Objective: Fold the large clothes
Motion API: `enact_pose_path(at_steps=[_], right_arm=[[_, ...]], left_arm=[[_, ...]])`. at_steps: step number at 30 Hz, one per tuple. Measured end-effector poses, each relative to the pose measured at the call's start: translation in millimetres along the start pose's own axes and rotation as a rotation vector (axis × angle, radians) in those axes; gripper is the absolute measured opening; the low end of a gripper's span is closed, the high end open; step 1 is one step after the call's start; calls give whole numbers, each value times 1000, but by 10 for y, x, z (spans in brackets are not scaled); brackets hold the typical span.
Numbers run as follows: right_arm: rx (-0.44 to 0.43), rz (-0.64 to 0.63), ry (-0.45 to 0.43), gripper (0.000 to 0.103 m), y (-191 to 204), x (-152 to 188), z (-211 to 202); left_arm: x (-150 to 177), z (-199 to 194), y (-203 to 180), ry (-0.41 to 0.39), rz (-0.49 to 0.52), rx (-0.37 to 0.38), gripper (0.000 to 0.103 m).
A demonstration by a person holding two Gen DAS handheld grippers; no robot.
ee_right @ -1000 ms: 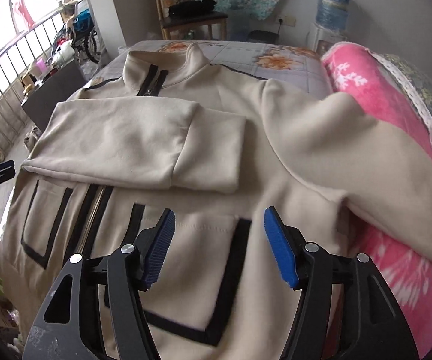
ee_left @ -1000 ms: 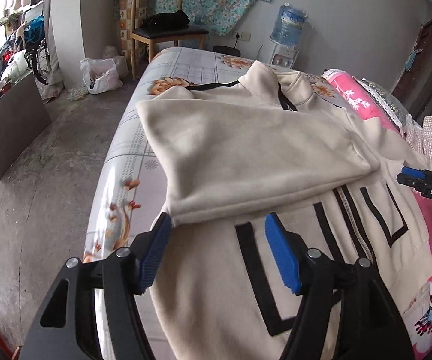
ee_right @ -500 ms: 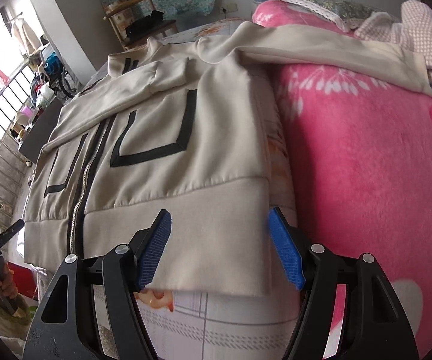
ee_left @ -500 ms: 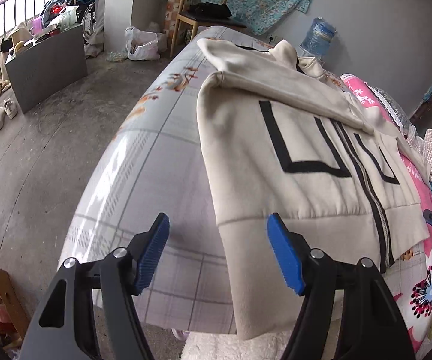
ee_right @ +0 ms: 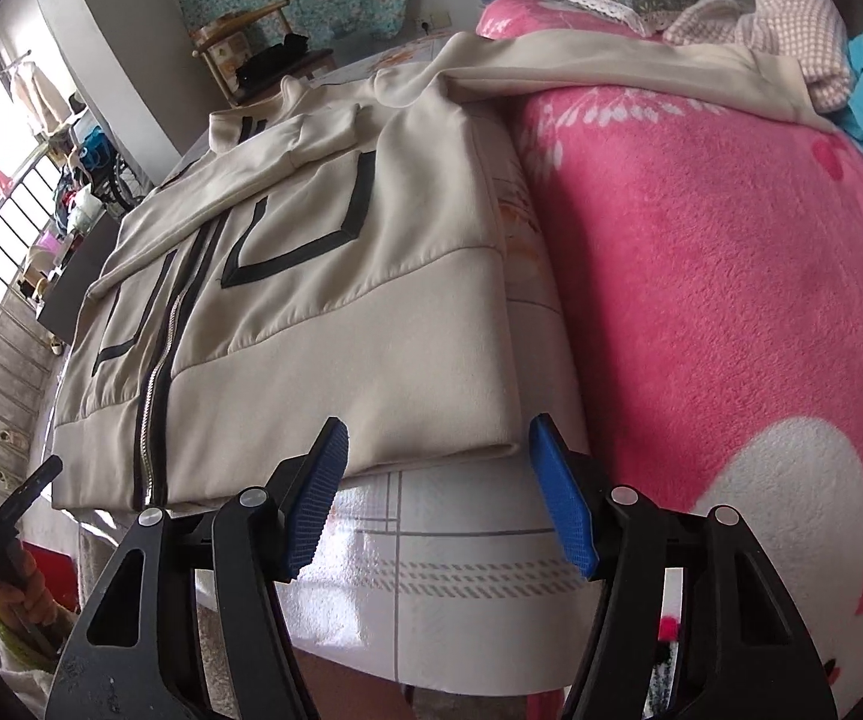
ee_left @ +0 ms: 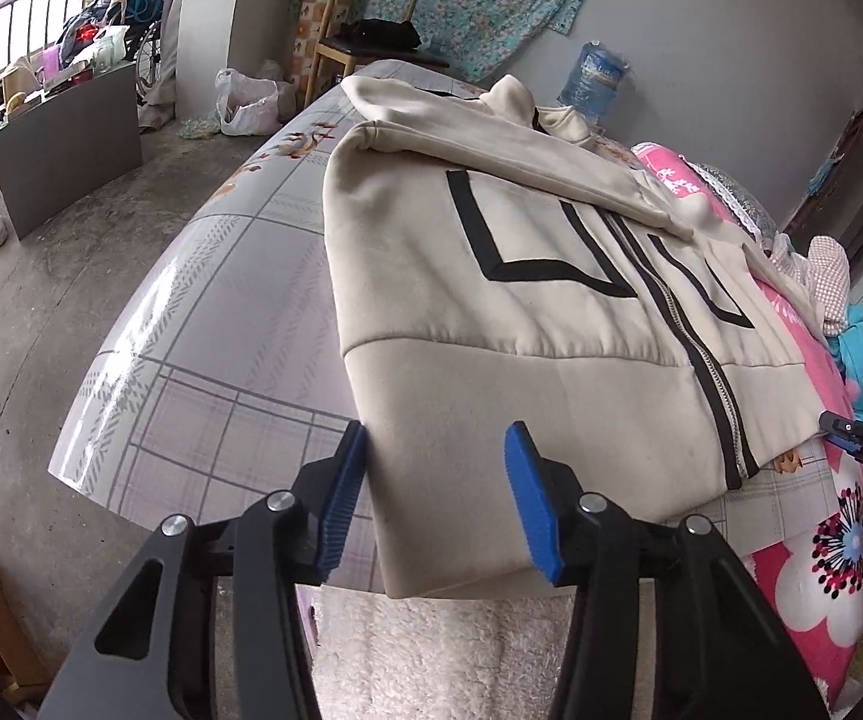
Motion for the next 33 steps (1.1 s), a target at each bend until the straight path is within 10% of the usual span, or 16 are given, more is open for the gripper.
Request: enact_pose_path(at_steps=[4, 10, 21, 33], right_arm=[[3, 27, -22, 45, -60, -100, 79], [0, 13, -35, 5, -49, -178, 94], [-121, -55, -129, 3, 343, -133, -659], [-170, 81, 51, 3, 183, 740, -563]], left_arm=[[-15, -2, 42, -5, -28, -3, 38], [-4, -4, 32, -17, -3, -94, 14], [-397, -600, 54, -74, 118, -113, 5], [-59, -727, 418, 78, 146, -193, 5]])
Point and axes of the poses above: each gripper's, at about its wrist camera, not at the fingertips, and z roughly the way its jaws point, y to its left, x to its underside, the point moved 3 cm from there along z, roughly the way its jaws point, and after that the axes turned 5 degrees about -y, right-handed, at the moved point
